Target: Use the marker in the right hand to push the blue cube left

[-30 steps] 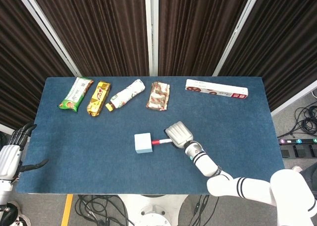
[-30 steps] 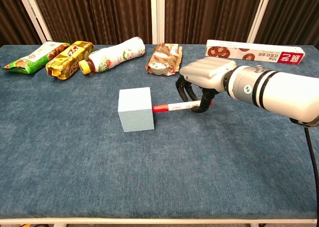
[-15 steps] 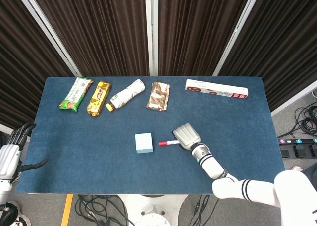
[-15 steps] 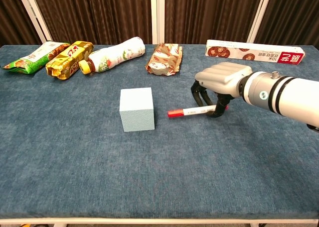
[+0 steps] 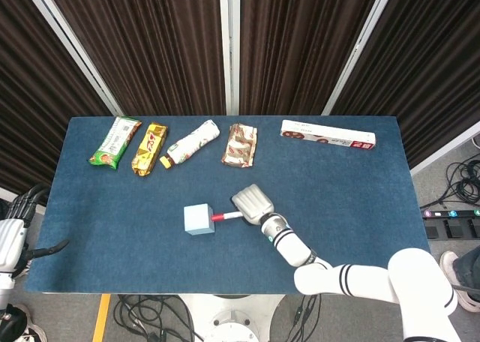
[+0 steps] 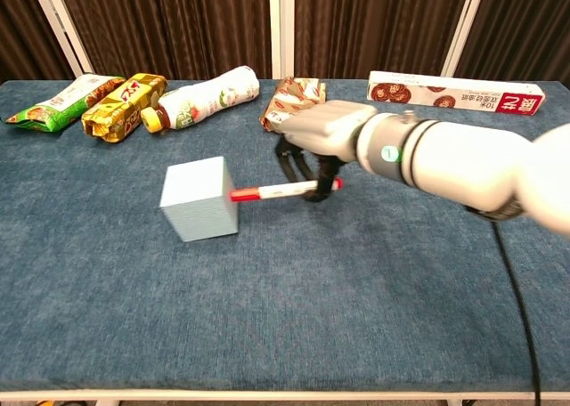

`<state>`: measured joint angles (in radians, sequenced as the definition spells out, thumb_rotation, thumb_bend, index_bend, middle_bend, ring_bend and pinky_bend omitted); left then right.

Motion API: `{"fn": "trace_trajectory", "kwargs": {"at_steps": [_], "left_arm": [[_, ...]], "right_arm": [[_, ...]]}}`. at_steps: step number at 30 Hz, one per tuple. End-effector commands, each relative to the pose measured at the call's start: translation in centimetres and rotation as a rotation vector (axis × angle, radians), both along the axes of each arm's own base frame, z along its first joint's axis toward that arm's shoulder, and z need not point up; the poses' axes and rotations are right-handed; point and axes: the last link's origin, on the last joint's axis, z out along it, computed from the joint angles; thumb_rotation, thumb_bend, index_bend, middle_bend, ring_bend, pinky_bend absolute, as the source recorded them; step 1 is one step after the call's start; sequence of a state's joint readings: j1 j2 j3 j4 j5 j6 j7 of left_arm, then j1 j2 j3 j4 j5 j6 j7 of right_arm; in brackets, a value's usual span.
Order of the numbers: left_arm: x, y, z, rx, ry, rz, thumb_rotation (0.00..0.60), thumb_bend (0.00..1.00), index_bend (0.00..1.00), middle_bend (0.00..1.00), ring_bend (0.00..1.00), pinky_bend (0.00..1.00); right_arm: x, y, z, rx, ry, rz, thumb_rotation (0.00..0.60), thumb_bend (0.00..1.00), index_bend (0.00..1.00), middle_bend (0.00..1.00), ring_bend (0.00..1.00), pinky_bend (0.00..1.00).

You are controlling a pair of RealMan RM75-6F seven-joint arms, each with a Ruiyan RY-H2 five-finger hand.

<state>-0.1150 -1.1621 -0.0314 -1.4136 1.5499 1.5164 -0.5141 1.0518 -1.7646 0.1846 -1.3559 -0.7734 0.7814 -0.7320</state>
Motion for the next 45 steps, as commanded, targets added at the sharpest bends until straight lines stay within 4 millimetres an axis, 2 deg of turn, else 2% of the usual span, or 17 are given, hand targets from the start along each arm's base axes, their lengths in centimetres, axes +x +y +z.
{"fn": "trace_trajectory", "kwargs": {"at_steps": [1, 8, 15, 21, 25, 32, 45], "left_arm": [[-0.1, 0.0, 0.1, 0.001, -0.001, 0.002, 0.600, 0.05, 0.11, 0.02, 0.00, 0.00], [-0.1, 0.1, 0.1, -0.002, -0.002, 0.002, 0.600, 0.05, 0.11, 0.02, 0.00, 0.00], [0.1, 0.1, 0.0, -0.006, 0.004, -0.002, 0.600, 0.05, 0.11, 0.02, 0.00, 0.00], [0.0, 0.0, 0.0, -0.010, 0.005, 0.005, 0.600, 0.05, 0.11, 0.02, 0.00, 0.00], [0.0, -0.1, -0.4, -0.021, 0.007, 0.007, 0.600, 0.05, 0.11, 0.02, 0.00, 0.00], [0.1, -0.6, -0.9, -0.024, 0.015, 0.007, 0.600, 0.05, 0.11, 0.02, 0.00, 0.00], [0.1, -0.1, -0.8, -0.029, 0.019, 0.008, 0.600, 0.05, 0.11, 0.02, 0.00, 0.00]], "right_arm": [[1.3, -0.1, -0.7, 0.005, 0.003, 0.004, 0.600, 0.28, 0.66, 0.65, 1.00, 1.00], [0.4, -0.3, -0.4, -0.010, 0.044, -0.020, 0.600, 0.28, 0.66, 0.65, 1.00, 1.00], [-1.8, -0.6, 1.4, -0.039, 0.056, -0.049, 0.600, 0.28, 0.66, 0.65, 1.00, 1.00], [-5.3, -0.8, 4.6, -0.101, 0.065, -0.084, 0.600, 0.28, 0.66, 0.65, 1.00, 1.00], [-8.5, -0.5, 6.7, -0.128, 0.060, -0.146, 0.600, 0.28, 0.66, 0.65, 1.00, 1.00], [-12.7, 0.8, 7.2, -0.119, 0.055, -0.237, 0.600, 0.28, 0.66, 0.65, 1.00, 1.00], [-14.3, 2.2, 9.0, -0.154, 0.043, -0.225, 0.600, 0.28, 0.66, 0.66, 1.00, 1.00]]}}
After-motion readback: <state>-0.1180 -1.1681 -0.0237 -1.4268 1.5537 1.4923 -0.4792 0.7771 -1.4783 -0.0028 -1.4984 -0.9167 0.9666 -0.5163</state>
